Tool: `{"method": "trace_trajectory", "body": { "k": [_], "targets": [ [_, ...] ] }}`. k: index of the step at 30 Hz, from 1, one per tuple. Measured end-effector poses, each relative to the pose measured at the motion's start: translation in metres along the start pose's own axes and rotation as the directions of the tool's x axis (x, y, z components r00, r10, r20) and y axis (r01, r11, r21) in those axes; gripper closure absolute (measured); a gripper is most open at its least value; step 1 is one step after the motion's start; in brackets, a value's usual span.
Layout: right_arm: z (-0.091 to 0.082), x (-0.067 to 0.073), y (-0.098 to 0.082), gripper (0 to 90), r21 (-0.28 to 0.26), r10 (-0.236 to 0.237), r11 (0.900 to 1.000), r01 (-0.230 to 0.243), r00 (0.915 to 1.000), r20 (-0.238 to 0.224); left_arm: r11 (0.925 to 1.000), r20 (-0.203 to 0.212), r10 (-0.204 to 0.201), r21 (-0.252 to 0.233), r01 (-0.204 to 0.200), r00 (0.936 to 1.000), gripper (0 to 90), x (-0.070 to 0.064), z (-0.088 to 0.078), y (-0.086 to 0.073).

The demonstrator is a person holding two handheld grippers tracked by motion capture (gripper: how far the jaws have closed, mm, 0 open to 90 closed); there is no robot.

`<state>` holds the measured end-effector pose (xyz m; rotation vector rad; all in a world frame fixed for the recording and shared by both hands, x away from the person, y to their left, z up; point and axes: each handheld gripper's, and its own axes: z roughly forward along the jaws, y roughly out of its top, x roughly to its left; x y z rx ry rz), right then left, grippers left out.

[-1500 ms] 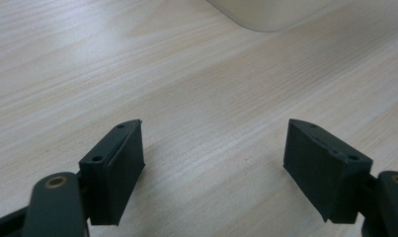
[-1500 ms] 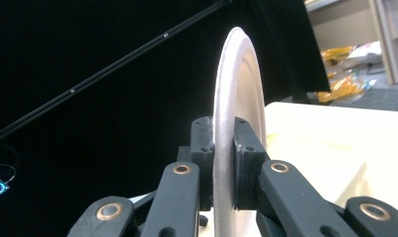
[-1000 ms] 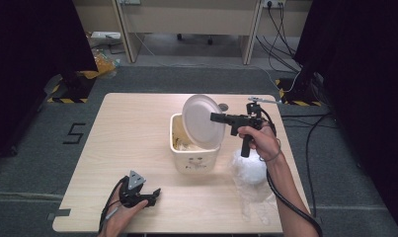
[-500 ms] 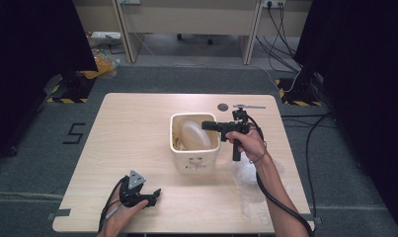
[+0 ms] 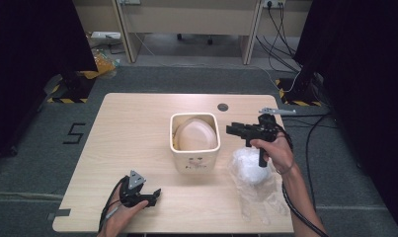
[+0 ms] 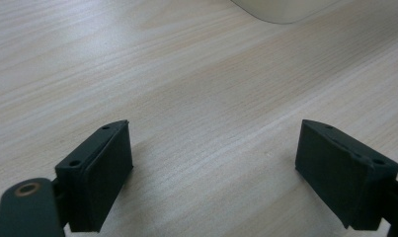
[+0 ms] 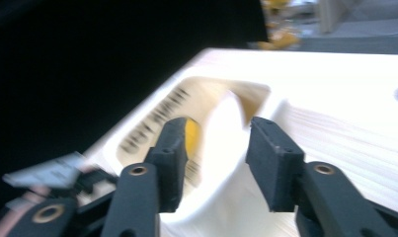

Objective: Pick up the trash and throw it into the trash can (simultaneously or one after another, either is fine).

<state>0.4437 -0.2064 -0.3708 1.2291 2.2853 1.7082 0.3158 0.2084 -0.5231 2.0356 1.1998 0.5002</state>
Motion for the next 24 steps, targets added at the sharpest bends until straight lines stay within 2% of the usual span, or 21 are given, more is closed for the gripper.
{"method": "trace_trajectory", "body": {
  "k": [3, 5, 8, 13, 18, 20, 23, 24],
  "targets": [
    [-0.016, -0.004, -0.013, 49.2, 0.026, -0.034, 0.999, 0.032, 0.9961, 0.081, 1.0000, 0.000, 0.000, 0.000, 0.000, 1.0000, 13.3, 0.000, 0.000, 0.000],
    [-0.025, -0.008, -0.024, 44.3, 0.044, -0.048, 0.998, 0.042, 0.9891, 0.139, 1.0000, 0.000, 0.000, 0.000, 0.000, 1.0000, 13.3, 0.000, 0.000, 0.000],
    [-0.035, -0.014, -0.042, 38.7, 0.076, -0.064, 0.996, 0.048, 0.9726, 0.224, 1.0000, 0.000, 0.000, -0.001, 0.000, 1.0000, 13.2, 0.000, 0.000, 0.000],
    [-0.052, -0.017, -0.077, 35.2, 0.106, -0.071, 0.994, 0.040, 0.9497, 0.305, 1.0000, 0.000, 0.000, -0.001, 0.000, 1.0000, 13.2, 0.000, 0.000, 0.000],
    [-0.064, -0.021, -0.110, 32.7, 0.121, -0.064, 0.993, 0.017, 0.9173, 0.393, 1.0000, 0.000, 0.000, -0.001, 0.000, 1.0000, 13.2, 0.000, 0.000, 0.000],
    [-0.066, -0.022, -0.120, 31.5, 0.132, -0.063, 0.991, 0.010, 0.9130, 0.403, 1.0000, 0.000, -0.001, -0.001, 0.001, 1.0000, 13.2, 0.000, 0.000, 0.000],
    [-0.065, -0.026, -0.132, 31.2, 0.157, -0.054, 0.987, -0.010, 0.9160, 0.397, 1.0000, 0.000, 0.000, -0.001, 0.000, 1.0000, 13.2, 0.000, 0.000, 0.000],
    [-0.064, -0.028, -0.134, 31.2, 0.154, -0.049, 0.988, -0.015, 0.9141, 0.403, 1.0000, 0.000, 0.000, -0.001, 0.000, 1.0000, 13.2, 0.000, 0.000, 0.000]
  ]
}}
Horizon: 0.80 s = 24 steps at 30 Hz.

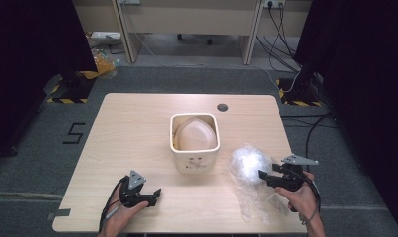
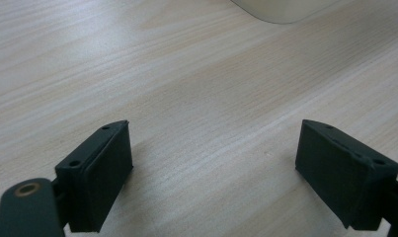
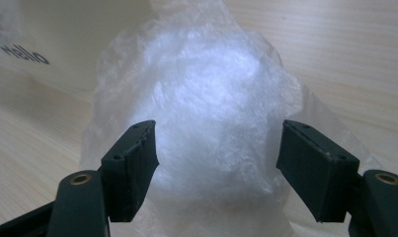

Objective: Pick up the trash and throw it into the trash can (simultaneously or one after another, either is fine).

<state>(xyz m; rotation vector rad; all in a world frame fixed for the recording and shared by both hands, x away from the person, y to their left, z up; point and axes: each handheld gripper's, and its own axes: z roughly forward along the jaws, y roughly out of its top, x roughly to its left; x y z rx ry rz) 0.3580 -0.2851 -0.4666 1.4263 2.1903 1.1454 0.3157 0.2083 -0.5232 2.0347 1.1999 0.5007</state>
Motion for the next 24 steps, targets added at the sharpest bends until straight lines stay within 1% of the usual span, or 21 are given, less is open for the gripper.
{"method": "trace_trajectory", "body": {
  "k": [5, 10, 12, 15, 19, 21, 24],
  "targets": [
    [0.005, -0.005, -0.004, 31.3, 0.012, 0.029, 1.000, -0.029, 0.9996, 0.001, 1.0000, 0.000, 0.000, 0.000, 0.000, 1.0000, 13.2, 0.000, 0.000, 0.000],
    [0.006, -0.005, -0.006, 32.2, 0.015, 0.028, 1.000, -0.028, 0.9995, -0.011, 1.0000, 0.000, 0.000, 0.000, 0.000, 1.0000, 13.2, 0.000, 0.000, 0.000],
    [0.007, -0.005, -0.008, 32.4, 0.015, 0.037, 0.999, -0.037, 0.9992, -0.017, 1.0000, 0.000, 0.000, 0.000, 0.000, 1.0000, 13.2, 0.000, 0.000, 0.000],
    [0.007, -0.006, -0.010, 35.8, 0.020, 0.038, 0.999, -0.038, 0.9991, -0.018, 1.0000, 0.000, 0.000, 0.000, 0.000, 1.0000, 13.2, 0.000, 0.000, 0.000],
    [0.010, -0.006, -0.014, 45.6, 0.037, 0.034, 0.999, -0.033, 0.9989, -0.032, 1.0000, 0.000, 0.000, 0.000, 0.000, 1.0000, 13.2, 0.000, 0.000, 0.000],
    [0.010, -0.007, -0.016, 56.0, 0.044, 0.029, 0.999, -0.027, 0.9990, -0.035, 1.0000, 0.000, 0.000, 0.000, 0.000, 1.0000, 13.2, 0.000, 0.000, 0.000],
    [0.007, -0.008, -0.017, 67.9, 0.042, 0.011, 0.999, -0.009, 0.9990, -0.043, 1.0000, 0.000, 0.000, 0.000, 0.000, 1.0000, 13.2, 0.000, 0.000, 0.000]
  ]
}}
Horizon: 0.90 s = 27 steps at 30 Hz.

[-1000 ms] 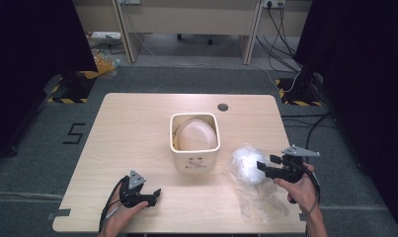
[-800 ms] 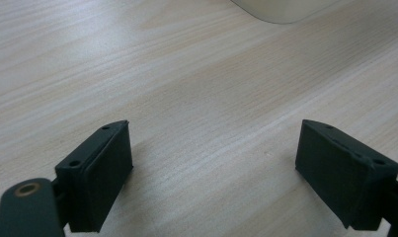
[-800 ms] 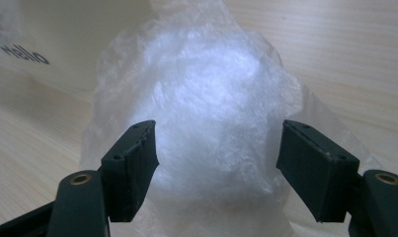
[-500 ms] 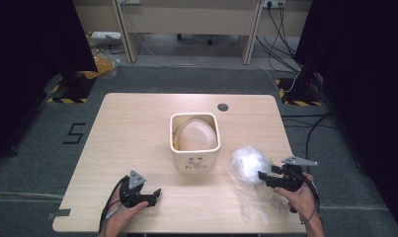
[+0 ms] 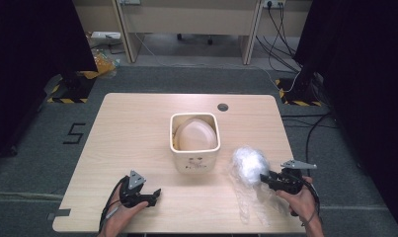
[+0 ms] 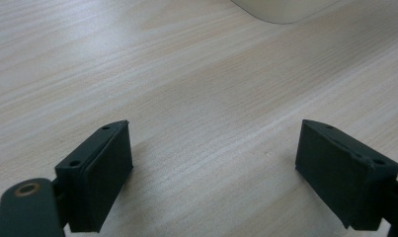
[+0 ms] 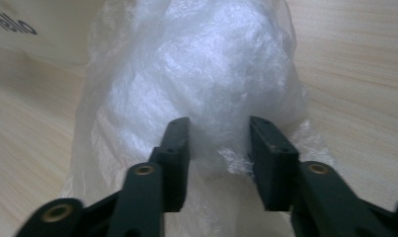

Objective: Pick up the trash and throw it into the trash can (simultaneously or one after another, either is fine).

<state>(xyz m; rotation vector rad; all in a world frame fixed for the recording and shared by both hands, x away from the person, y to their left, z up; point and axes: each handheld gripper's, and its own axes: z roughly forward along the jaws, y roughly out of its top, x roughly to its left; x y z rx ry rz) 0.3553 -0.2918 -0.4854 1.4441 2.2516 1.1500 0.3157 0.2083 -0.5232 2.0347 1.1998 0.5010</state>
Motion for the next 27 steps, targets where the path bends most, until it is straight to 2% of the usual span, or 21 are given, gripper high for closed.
{"method": "trace_trajectory", "body": {
  "k": [3, 5, 9, 14, 17, 21, 24, 27],
  "targets": [
    [-0.007, -0.001, 0.002, 78.9, -0.018, -0.023, 1.000, 0.023, 0.9997, -0.004, 1.0000, 0.000, 0.000, 0.000, 0.000, 1.0000, 13.2, 0.000, 0.000, 0.000],
    [-0.011, -0.001, 0.004, 83.1, -0.036, -0.034, 0.999, 0.034, 0.9994, -0.005, 1.0000, 0.000, 0.000, 0.000, 0.000, 1.0000, 13.2, 0.000, 0.000, 0.000],
    [-0.021, 0.001, 0.010, 87.2, -0.068, -0.048, 0.997, 0.047, 0.9987, -0.015, 1.0000, 0.000, 0.000, 0.000, 0.000, 1.0000, 13.2, 0.000, 0.000, 0.000],
    [-0.038, 0.007, 0.022, 88.4, -0.144, -0.063, 0.988, 0.055, 0.9968, -0.051, 1.0000, 0.000, 0.000, 0.000, 0.000, 1.0000, 13.2, 0.000, 0.000, 0.000],
    [-0.050, 0.012, 0.033, 88.7, -0.191, -0.078, 0.979, 0.065, 0.9950, -0.062, 1.0000, 0.000, 0.000, 0.000, 0.000, 1.0000, 13.2, 0.000, 0.000, 0.000],
    [-0.063, 0.020, 0.054, 88.8, -0.265, -0.105, 0.961, 0.074, 0.9888, -0.106, 1.0000, 0.000, 0.000, 0.000, 0.000, 1.0000, 13.2, 0.000, 0.000, 0.000],
    [-0.072, 0.030, 0.077, 88.8, -0.311, -0.146, 0.945, 0.103, 0.9823, -0.118, 1.0000, -0.001, 0.000, 0.000, 0.000, 1.0000, 13.2, 0.000, 0.000, 0.000],
    [-0.079, 0.042, 0.102, 89.0, -0.351, -0.190, 0.927, 0.130, 0.9716, -0.142, 1.0000, -0.001, 0.000, 0.000, 0.000, 1.0000, 13.2, 0.000, 0.000, 0.000]
  ]
}}
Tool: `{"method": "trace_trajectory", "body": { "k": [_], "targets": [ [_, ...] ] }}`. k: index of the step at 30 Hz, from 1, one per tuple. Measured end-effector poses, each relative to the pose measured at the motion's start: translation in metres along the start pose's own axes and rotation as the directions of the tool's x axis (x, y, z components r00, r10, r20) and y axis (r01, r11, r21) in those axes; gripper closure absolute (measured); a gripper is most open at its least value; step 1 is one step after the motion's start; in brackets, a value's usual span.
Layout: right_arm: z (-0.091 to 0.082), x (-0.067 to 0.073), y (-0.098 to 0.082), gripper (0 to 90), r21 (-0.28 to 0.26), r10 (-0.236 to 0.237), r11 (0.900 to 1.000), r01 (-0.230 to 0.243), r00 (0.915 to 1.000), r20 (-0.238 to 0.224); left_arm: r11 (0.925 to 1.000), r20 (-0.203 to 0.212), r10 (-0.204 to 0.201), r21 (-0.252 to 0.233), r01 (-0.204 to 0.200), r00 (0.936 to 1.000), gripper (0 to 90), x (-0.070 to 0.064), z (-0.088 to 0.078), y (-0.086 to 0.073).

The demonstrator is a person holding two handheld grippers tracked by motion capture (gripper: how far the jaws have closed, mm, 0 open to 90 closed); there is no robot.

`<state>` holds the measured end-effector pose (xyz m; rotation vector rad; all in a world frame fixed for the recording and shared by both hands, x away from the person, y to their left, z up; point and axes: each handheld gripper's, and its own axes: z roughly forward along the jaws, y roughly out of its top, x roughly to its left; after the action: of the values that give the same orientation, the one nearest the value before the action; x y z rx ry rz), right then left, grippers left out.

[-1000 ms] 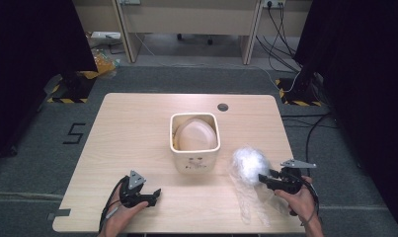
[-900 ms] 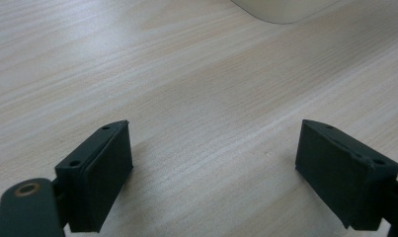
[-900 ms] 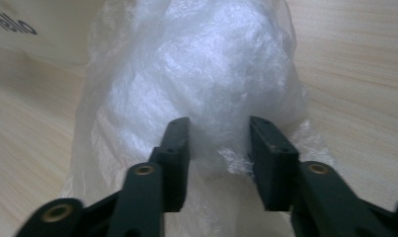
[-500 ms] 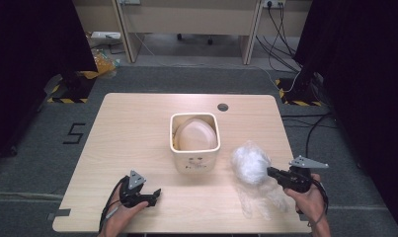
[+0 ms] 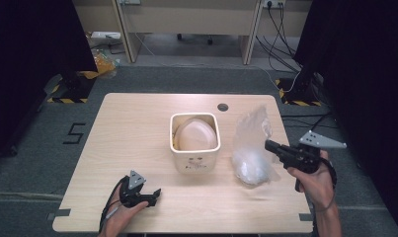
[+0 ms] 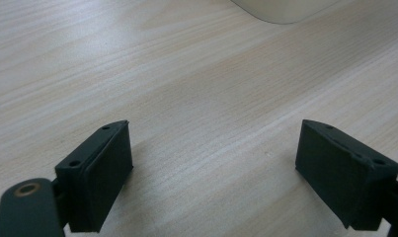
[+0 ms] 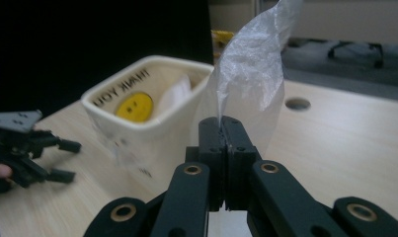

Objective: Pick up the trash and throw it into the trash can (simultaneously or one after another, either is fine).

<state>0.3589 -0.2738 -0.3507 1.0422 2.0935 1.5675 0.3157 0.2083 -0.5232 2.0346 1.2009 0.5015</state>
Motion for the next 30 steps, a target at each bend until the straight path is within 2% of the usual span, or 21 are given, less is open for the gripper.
{"method": "trace_trajectory", "body": {
  "k": [2, 5, 9, 13, 18, 24, 30],
  "targets": [
    [0.006, 0.006, 0.016, 89.0, -0.009, -0.025, 1.000, 0.025, 0.9995, -0.018, 1.0000, 0.000, 0.000, 0.000, 0.000, 1.0000, 13.2, 0.000, 0.000, 0.000],
    [0.019, 0.014, 0.036, 89.0, -0.026, -0.038, 0.999, 0.036, 0.9974, -0.062, 1.0000, 0.000, 0.000, 0.000, 0.000, 1.0000, 13.2, 0.000, 0.000, 0.000],
    [0.037, 0.020, 0.057, 89.1, -0.049, -0.018, 0.999, 0.011, 0.9915, -0.129, 1.0000, -0.001, 0.000, -0.002, 0.000, 1.0000, 13.2, 0.000, 0.000, 0.000],
    [0.059, 0.029, 0.075, 89.2, -0.044, -0.016, 0.999, 0.009, 0.9838, -0.179, 1.0000, -0.001, 0.001, -0.002, -0.001, 1.0000, 13.2, 0.000, 0.000, 0.000],
    [0.089, 0.036, 0.092, 89.2, -0.015, -0.025, 1.000, 0.023, 0.9794, -0.200, 1.0000, -0.001, 0.001, -0.001, -0.001, 1.0000, 13.2, 0.000, 0.000, 0.000],
    [0.130, 0.042, 0.095, 89.2, 0.059, -0.017, 0.998, 0.030, 0.9764, -0.215, 1.0000, -0.001, 0.003, 0.002, -0.003, 1.0000, 13.2, 0.000, 0.000, 0.000],
    [0.169, 0.043, 0.076, 89.2, 0.163, -0.001, 0.986, 0.039, 0.9748, -0.223, 1.0000, -0.002, 0.001, 0.001, -0.001, 1.0000, 13.2, 0.000, 0.000, 0.000]
  ]
}}
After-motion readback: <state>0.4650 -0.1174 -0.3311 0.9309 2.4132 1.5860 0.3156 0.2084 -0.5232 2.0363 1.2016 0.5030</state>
